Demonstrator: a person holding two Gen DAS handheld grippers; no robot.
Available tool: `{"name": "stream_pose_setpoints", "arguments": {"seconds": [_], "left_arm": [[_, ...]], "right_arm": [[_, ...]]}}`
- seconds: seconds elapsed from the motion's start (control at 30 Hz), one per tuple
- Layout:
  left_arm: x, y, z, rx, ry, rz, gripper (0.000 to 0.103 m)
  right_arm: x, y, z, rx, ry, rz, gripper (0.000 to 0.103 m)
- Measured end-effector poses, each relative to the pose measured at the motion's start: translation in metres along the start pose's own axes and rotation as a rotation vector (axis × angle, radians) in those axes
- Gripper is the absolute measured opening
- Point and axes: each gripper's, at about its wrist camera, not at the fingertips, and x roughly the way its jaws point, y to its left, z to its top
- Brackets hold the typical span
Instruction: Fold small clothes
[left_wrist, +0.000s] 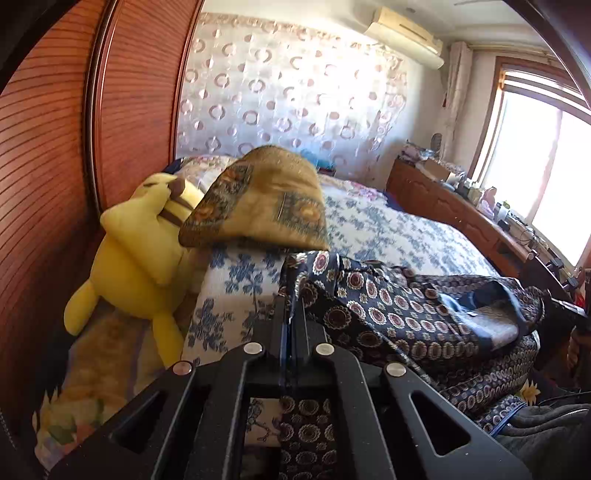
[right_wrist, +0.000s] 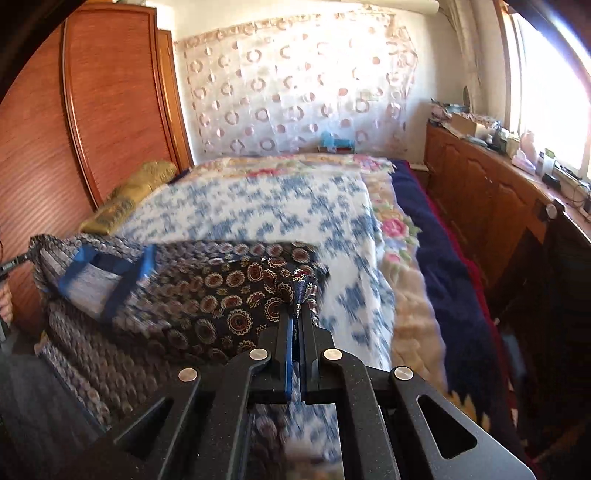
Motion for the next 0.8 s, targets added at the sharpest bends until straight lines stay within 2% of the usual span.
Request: {"name": "stream_pose_setpoints", "arguments": {"seconds": [0.17, 0.33, 0.4, 0.43, 0.47, 0.5, 0.53, 0.57, 0.6, 0.63, 0.67, 0.73, 0.8], "left_arm": [[0.023, 0.002, -0.014, 0.006, 0.082, 0.028, 0.002], [0.024, -0.005, -0.021, 0.075, 0.094, 0.062, 0.005], [0.022, -0.006, -0.02, 0.084, 0.084, 0.057, 0.022], [0.02, -0.007, -0.019, 0.084, 0.077, 0.049, 0.024], [0.018, -0.007, -0.016, 0.085, 0.071, 0.04, 0.032], [0.017, -0.008, -0.014, 0.089, 0.064, 0.031, 0.046], [0.016, -0.01, -0.013, 0.093, 0.057, 0.027, 0.05], [0.015, -0.012, -0.011, 0.097, 0.053, 0.028, 0.059], [0.016, -0.014, -0.011, 0.1, 0.055, 0.026, 0.071], [0.017, -0.016, -0.01, 0.106, 0.056, 0.017, 0.077], [0.017, -0.019, -0.009, 0.111, 0.052, 0.01, 0.079], [0.019, -0.023, -0.007, 0.117, 0.052, 0.008, 0.079], [0.022, -0.026, -0.005, 0.118, 0.049, 0.013, 0.079]], "right_arm": [[0.017, 0.003, -0.007, -0.01, 0.082, -0.011, 0.002], [0.037, 0.007, 0.001, -0.043, 0.123, -0.035, 0.002], [0.034, 0.005, 0.006, -0.048, 0.115, -0.039, 0.002], [0.032, 0.005, 0.009, -0.049, 0.11, -0.041, 0.002], [0.031, 0.006, 0.006, -0.051, 0.106, -0.044, 0.002], [0.029, 0.008, 0.009, -0.056, 0.1, -0.045, 0.008], [0.029, 0.01, 0.008, -0.059, 0.097, -0.059, 0.013], [0.029, 0.01, 0.009, -0.062, 0.096, -0.071, 0.015], [0.025, 0.014, 0.011, -0.067, 0.093, -0.074, 0.017], [0.023, 0.015, 0.011, -0.07, 0.088, -0.072, 0.022], [0.021, 0.016, 0.012, -0.072, 0.082, -0.072, 0.026], [0.015, 0.018, 0.017, -0.068, 0.058, -0.075, 0.05], [0.015, 0.016, 0.02, -0.059, 0.036, -0.066, 0.056]]}}
